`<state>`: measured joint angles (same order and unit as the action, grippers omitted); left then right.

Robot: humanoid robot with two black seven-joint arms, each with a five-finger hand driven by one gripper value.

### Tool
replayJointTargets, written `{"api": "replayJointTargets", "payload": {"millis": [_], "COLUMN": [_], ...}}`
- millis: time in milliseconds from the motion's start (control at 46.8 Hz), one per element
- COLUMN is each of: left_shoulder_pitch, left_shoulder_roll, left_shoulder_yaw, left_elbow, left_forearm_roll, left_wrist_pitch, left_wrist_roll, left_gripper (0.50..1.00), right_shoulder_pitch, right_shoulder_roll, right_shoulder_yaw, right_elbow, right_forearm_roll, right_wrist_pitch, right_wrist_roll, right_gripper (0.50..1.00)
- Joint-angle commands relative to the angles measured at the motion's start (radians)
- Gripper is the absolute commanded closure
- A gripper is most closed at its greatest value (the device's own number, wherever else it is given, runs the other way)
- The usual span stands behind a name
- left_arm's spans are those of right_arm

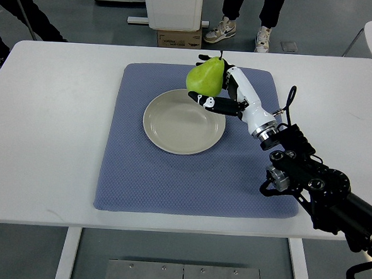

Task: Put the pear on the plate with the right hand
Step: 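Lift the pear with the right hand and carry it over the plate, then lower the pear onto the plate center and open the right hand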

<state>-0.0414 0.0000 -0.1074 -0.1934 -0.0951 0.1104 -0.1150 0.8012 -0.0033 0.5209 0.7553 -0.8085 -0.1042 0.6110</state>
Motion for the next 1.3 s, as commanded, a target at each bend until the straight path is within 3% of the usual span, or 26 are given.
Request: {"api": "replayJointTargets", "payload": {"millis": [0, 1282], "left_shoulder_pitch": [0.0, 0.0], "left_shoulder_roll": [0.0, 0.0], "left_shoulder_yaw": [0.0, 0.0], "left_elbow": [-0.001, 0.0], "left_forearm_roll": [0.0, 0.0], "left_wrist_pitch": [0.0, 0.0], "left_wrist_roll": [0.0, 0.0], "left_gripper": [0.5, 0.5], "right_shoulder_pitch": [0.001, -0.028], "right_shoulder_roll": [0.003, 0.003], "right_shoulder_yaw": [-0.019, -0.163], "right_elbow": [-0.002, -0.057], "right_forearm_roll": [0.0, -0.005], "right_wrist_pitch": [0.0, -0.032], "right_wrist_roll": [0.0, 0.0], "right_gripper": [1.0, 1.0]}}
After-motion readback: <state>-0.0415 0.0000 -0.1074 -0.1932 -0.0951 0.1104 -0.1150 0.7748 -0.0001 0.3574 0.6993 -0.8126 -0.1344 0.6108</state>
